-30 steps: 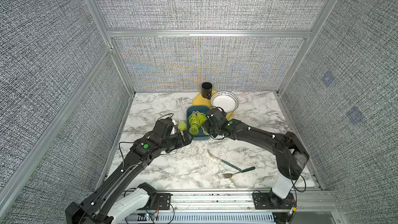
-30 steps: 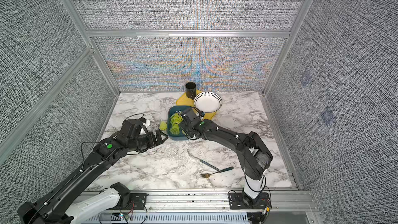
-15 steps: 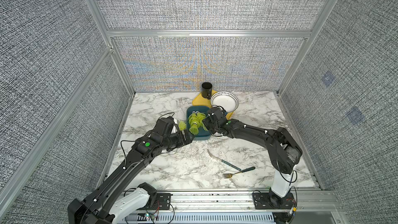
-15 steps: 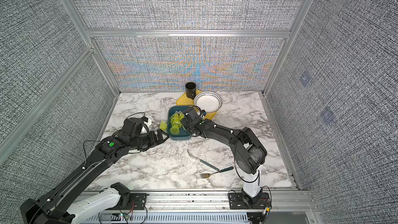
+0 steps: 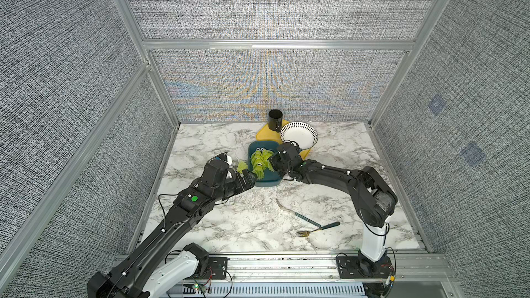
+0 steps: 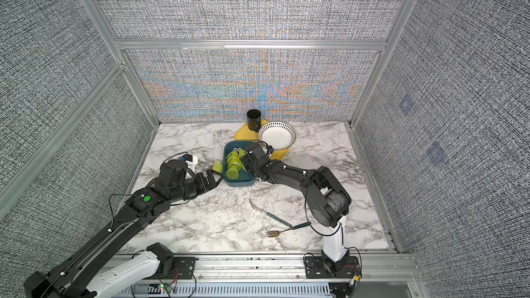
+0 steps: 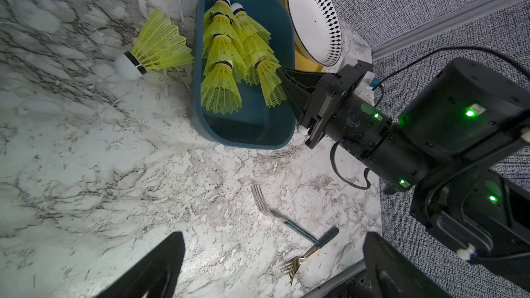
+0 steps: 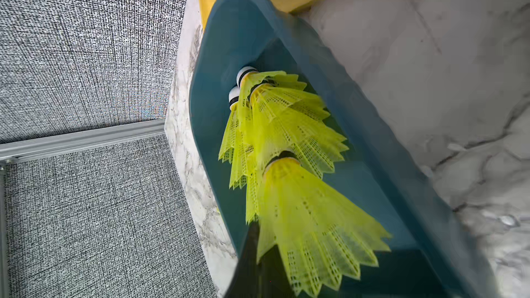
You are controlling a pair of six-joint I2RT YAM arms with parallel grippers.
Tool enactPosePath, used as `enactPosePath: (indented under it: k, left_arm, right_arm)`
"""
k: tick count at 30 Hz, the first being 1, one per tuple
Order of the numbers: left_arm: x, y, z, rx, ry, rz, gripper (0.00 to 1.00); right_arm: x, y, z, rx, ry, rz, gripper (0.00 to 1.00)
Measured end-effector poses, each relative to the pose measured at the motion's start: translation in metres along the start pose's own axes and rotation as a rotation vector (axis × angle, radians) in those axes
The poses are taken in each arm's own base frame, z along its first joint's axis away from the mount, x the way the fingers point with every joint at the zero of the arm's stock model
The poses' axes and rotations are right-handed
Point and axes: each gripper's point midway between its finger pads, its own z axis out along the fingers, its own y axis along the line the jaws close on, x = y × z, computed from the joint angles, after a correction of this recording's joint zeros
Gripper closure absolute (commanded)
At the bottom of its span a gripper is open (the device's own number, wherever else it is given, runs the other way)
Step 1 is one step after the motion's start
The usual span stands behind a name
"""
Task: Put the shuttlecocks into the storage box
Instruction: Place the shuttlecock in the storage box.
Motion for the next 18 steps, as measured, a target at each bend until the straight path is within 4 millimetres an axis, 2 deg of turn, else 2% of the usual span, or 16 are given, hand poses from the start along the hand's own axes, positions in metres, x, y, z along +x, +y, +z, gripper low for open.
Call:
enactPosePath:
  k: [8, 18]
  left_arm:
    - [0.000, -0.002, -0.006, 0.021, -0.015, 0.002, 0.00]
    - [0.000, -0.005, -0.009, 0.036, -0.017, 0.005, 0.00]
  right_arm:
    - [0.001, -0.010, 0.005, -0.011, 0.015, 0.005, 1.00]
    - [0.001, -0.007, 0.006, -0.084, 0.013, -0.014, 1.00]
